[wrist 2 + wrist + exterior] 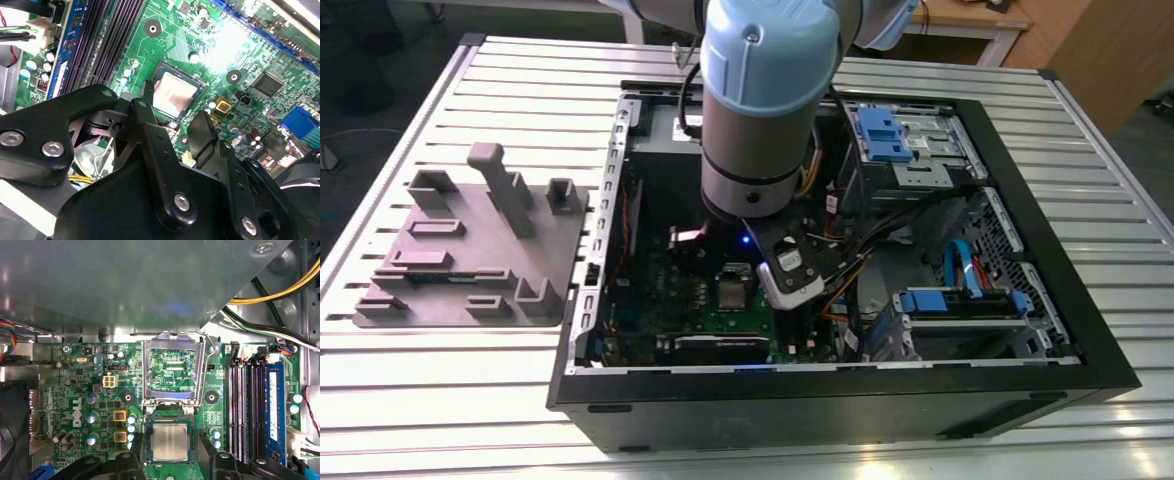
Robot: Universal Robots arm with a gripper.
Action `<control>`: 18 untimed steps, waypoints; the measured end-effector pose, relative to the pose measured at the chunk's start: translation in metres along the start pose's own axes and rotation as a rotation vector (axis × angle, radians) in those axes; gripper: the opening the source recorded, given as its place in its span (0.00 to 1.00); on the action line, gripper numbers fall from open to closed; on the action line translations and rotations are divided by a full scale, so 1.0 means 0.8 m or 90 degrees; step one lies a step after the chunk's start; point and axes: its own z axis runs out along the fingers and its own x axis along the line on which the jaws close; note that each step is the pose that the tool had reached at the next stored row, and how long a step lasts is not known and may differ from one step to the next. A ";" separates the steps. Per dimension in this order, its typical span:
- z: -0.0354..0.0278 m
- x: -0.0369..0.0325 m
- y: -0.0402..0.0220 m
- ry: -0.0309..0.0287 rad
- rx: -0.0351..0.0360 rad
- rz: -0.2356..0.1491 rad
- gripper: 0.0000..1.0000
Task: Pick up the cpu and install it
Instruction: 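Place the cpu into insertion slot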
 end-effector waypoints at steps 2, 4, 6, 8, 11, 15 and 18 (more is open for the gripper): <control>-0.0005 0.0000 0.0000 0.0000 0.0000 0.000 0.54; -0.0007 0.0000 0.0000 0.0000 0.0000 0.000 0.54; -0.0007 0.0000 0.0000 0.0000 0.0000 0.000 0.54; -0.0009 0.0000 0.0000 0.0000 0.0000 0.000 0.54; -0.0011 0.0000 0.0000 0.0000 0.0000 0.000 0.54; -0.0014 0.0000 0.0000 0.0000 0.0000 0.000 0.54; -0.0067 0.0001 0.0002 0.0001 0.0000 0.000 0.54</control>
